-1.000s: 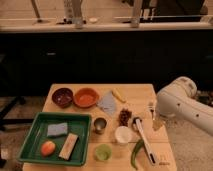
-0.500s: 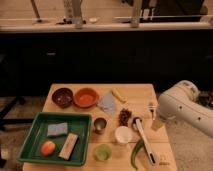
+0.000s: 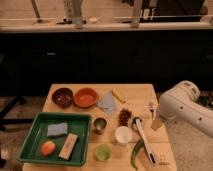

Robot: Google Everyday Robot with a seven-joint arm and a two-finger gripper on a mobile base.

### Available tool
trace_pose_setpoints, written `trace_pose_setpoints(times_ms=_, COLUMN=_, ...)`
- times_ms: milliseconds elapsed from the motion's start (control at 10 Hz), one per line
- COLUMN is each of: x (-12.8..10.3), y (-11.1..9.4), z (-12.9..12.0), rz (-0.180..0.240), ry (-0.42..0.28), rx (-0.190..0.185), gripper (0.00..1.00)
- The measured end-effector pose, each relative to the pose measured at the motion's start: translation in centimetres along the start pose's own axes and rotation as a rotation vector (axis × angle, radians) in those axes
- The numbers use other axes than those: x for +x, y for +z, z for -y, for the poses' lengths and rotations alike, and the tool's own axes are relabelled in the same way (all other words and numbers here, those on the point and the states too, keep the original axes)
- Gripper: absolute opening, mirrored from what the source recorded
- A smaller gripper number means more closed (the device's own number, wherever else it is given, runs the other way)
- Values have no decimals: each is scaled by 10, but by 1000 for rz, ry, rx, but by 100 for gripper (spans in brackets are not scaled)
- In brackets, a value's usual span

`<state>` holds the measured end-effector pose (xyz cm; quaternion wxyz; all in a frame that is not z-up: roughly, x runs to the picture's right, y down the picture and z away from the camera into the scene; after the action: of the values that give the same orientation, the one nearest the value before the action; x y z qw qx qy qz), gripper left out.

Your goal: Place brush in red bowl

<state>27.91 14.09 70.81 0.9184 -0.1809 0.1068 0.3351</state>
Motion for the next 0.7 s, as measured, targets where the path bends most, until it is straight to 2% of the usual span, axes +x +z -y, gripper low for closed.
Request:
trace_pose_setpoints(times_ms=200, x=-1, y=-1, z=-2, rz=25, ry=119, rx=-2, gripper=80)
trace_pose_setpoints(times_ms=300, x=-2, y=-2, z=-6, rz=38, ry=147, rx=-6, gripper=80)
trace_pose_setpoints(times_ms=700, x=2, y=-8, z=-28, rz=76, ry=134, rx=-18, gripper=80)
